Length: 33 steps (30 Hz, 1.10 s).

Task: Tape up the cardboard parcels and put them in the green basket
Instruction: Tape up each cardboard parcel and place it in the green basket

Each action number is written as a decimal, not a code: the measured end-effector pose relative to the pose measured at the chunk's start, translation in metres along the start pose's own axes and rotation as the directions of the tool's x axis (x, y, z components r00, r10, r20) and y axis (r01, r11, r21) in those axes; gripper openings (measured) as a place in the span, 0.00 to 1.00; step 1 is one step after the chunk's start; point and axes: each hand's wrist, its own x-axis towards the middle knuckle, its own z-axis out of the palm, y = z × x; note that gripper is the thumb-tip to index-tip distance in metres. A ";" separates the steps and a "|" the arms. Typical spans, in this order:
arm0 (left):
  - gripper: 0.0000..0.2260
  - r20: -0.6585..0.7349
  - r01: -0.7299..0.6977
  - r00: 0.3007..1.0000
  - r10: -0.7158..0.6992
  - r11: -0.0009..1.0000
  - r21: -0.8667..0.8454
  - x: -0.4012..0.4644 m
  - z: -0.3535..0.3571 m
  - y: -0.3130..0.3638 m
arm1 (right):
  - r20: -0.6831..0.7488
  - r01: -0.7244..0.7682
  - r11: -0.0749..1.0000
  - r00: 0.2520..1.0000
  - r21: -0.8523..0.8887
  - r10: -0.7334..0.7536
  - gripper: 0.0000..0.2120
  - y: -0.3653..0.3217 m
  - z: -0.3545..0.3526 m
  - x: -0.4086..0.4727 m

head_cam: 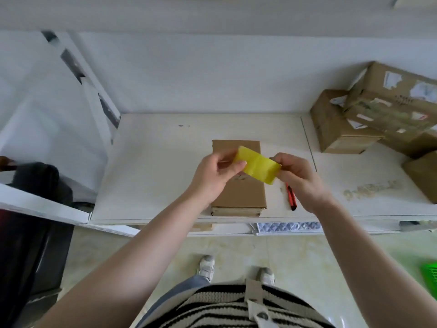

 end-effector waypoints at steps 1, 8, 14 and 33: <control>0.15 -0.016 0.002 1.000 -0.002 1.000 0.002 -0.002 0.000 0.000 | 0.016 0.008 1.000 1.000 0.006 -0.008 0.03 0.000 0.006 0.002; 0.06 -0.099 0.053 0.993 -0.065 0.992 -0.119 0.002 -0.007 0.008 | 0.050 0.012 0.999 0.999 0.052 -0.015 0.09 -0.006 0.018 0.008; 0.02 -0.061 0.189 0.976 -0.207 0.957 -0.219 0.007 -0.010 0.012 | 0.144 -0.025 0.999 0.989 0.041 0.019 0.08 -0.010 0.009 0.009; 0.16 -0.349 0.347 0.870 -0.348 0.935 -0.069 0.031 -0.031 -0.058 | -0.161 -0.258 0.450 0.957 -0.855 0.243 0.26 -0.001 0.013 0.078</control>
